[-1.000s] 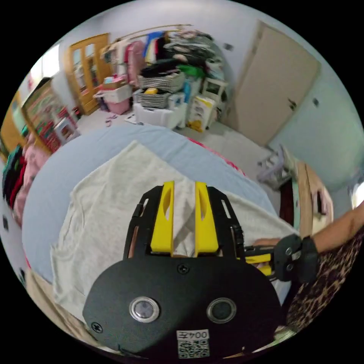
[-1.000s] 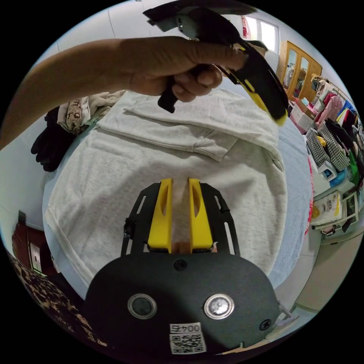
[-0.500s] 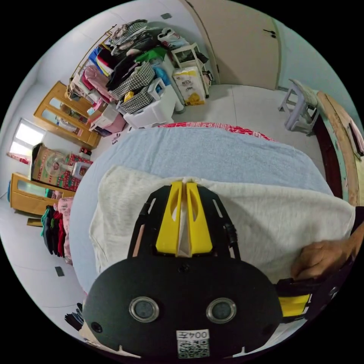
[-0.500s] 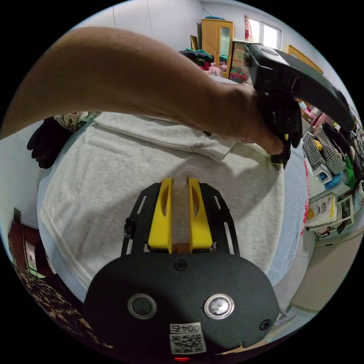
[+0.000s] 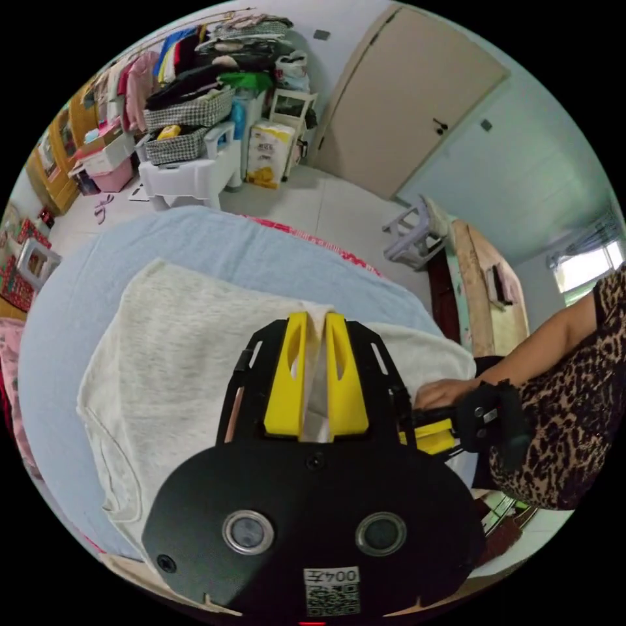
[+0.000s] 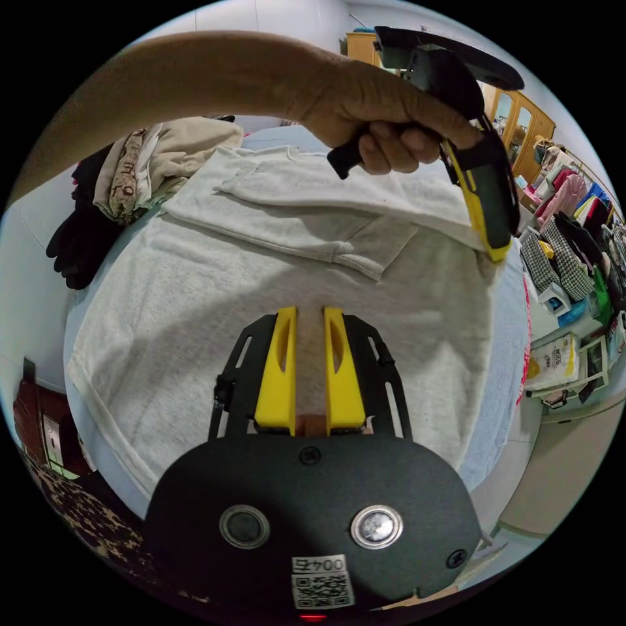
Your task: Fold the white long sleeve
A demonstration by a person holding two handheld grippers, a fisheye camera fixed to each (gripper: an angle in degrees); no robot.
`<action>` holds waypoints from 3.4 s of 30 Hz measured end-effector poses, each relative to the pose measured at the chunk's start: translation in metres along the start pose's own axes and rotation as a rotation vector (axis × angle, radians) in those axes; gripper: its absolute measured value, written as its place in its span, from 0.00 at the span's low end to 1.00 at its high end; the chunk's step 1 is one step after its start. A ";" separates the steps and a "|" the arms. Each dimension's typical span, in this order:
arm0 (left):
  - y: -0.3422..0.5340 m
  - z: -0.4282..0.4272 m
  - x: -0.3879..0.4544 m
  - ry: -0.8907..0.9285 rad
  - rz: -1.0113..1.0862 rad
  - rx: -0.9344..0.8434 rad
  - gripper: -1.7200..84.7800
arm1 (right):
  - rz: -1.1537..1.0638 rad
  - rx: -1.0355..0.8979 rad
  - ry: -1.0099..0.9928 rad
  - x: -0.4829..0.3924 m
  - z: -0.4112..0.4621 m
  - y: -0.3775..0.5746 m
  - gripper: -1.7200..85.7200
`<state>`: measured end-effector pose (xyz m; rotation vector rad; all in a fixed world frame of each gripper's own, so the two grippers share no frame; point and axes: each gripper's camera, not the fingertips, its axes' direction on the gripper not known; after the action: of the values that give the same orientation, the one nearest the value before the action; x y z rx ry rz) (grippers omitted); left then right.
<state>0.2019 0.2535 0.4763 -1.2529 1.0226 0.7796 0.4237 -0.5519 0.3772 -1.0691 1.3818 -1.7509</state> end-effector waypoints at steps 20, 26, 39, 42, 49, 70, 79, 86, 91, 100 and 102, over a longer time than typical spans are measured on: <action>0.094 0.025 -0.038 -0.169 -0.323 0.224 0.07 | -0.061 -0.006 0.059 -0.026 0.010 -0.003 0.10; 0.216 0.019 -0.008 -0.237 -0.720 0.376 0.05 | -0.091 -0.006 0.064 -0.031 0.015 -0.004 0.10; 0.410 0.122 0.202 -0.275 -1.208 0.222 0.03 | -0.086 -0.007 0.050 -0.036 0.023 -0.005 0.10; 0.425 0.139 0.226 -0.301 -1.258 0.228 0.03 | -0.087 -0.007 0.051 -0.037 0.025 -0.006 0.09; 0.446 0.166 0.261 -0.341 -1.321 0.309 0.03 | -0.080 -0.006 0.024 -0.036 0.029 -0.007 0.09; 0.489 0.230 0.286 -0.376 -1.454 0.396 0.03 | -0.096 -0.006 0.067 -0.056 0.041 -0.008 0.10; 0.456 0.233 0.230 -0.400 -1.385 0.384 0.03 | -0.129 -0.015 0.039 -0.056 0.044 -0.009 0.10; 0.458 0.244 0.209 -0.459 -1.414 0.324 0.05 | -0.128 -0.008 0.036 -0.060 0.045 -0.009 0.10; 0.481 0.247 0.203 -0.458 -1.462 0.308 0.10 | -0.155 -0.009 0.057 -0.070 0.044 -0.009 0.11; 0.496 0.261 0.168 -0.375 -1.489 0.256 0.09 | -0.119 -0.012 -0.014 -0.062 0.040 -0.015 0.11; 0.493 0.246 0.166 -0.457 -1.457 0.223 0.08 | -0.132 -0.013 0.010 -0.069 0.040 -0.016 0.11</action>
<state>-0.1385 0.5705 0.1380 -1.1753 -0.2865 -0.2117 0.4902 -0.5056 0.3828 -1.1840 1.3578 -1.8459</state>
